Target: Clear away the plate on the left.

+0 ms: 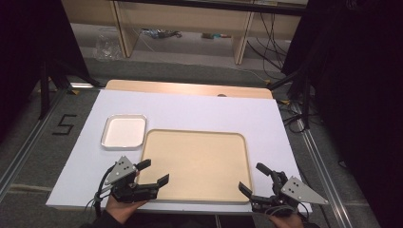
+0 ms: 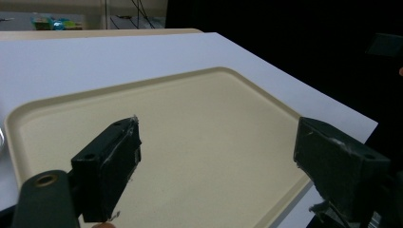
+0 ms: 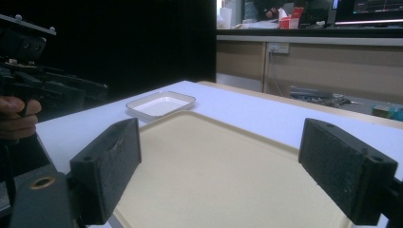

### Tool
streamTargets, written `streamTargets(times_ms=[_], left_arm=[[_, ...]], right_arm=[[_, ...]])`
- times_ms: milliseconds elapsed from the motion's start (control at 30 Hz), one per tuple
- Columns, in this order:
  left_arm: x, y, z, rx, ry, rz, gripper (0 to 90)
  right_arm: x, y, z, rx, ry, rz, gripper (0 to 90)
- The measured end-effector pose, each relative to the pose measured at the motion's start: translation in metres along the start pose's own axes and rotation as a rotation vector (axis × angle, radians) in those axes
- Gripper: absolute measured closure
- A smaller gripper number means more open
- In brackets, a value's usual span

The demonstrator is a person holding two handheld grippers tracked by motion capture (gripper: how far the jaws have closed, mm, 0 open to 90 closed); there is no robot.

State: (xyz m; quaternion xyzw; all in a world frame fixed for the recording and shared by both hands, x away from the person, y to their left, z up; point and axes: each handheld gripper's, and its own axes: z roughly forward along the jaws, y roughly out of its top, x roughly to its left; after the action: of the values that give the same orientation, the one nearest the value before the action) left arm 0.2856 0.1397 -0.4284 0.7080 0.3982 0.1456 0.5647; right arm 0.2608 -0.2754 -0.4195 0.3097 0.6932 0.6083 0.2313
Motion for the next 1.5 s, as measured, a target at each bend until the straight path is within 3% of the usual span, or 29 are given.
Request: streamTargets(times_ms=[100,133,200,267,400,433,600,633,667,700,1500], left_arm=[[0.000,0.000,0.000,-0.001,-0.002,-0.001,15.7],[0.000,0.000,0.000,-0.001,-0.001,0.000,15.7],[0.000,0.000,0.000,-0.006,-0.003,0.000,15.7],[0.001,0.000,0.000,-0.009,-0.002,-0.003,15.7],[0.001,0.001,-0.001,-0.003,0.009,-0.003,15.7],[0.002,0.001,-0.001,-0.004,0.011,-0.005,15.7],[0.003,0.001,-0.002,-0.003,0.016,-0.012,15.7],[0.004,0.001,-0.002,-0.003,0.018,-0.008,15.7],[0.004,0.001,-0.002,-0.003,0.018,-0.008,15.8],[0.004,0.001,-0.002,-0.003,0.021,-0.009,15.7],[0.012,0.003,-0.004,-0.009,0.049,-0.019,15.7]], right_arm=[[0.000,0.000,0.000,-0.001,0.001,-0.001,15.0],[0.002,0.000,0.000,0.007,0.011,0.032,15.0],[-0.001,0.000,0.001,-0.009,-0.001,-0.016,15.0],[-0.001,0.000,0.001,-0.015,-0.006,-0.022,15.0],[0.000,0.000,0.001,-0.007,-0.002,-0.008,15.0],[0.002,-0.001,0.001,-0.002,0.013,0.029,15.0],[0.002,-0.001,0.001,-0.001,0.013,0.027,15.0],[0.000,0.000,0.001,-0.003,-0.003,-0.007,15.0],[0.002,-0.001,0.001,0.000,0.013,0.030,15.0],[0.000,0.000,0.001,-0.002,-0.002,-0.004,15.0],[0.001,0.000,0.001,-0.001,-0.001,-0.004,15.0]])
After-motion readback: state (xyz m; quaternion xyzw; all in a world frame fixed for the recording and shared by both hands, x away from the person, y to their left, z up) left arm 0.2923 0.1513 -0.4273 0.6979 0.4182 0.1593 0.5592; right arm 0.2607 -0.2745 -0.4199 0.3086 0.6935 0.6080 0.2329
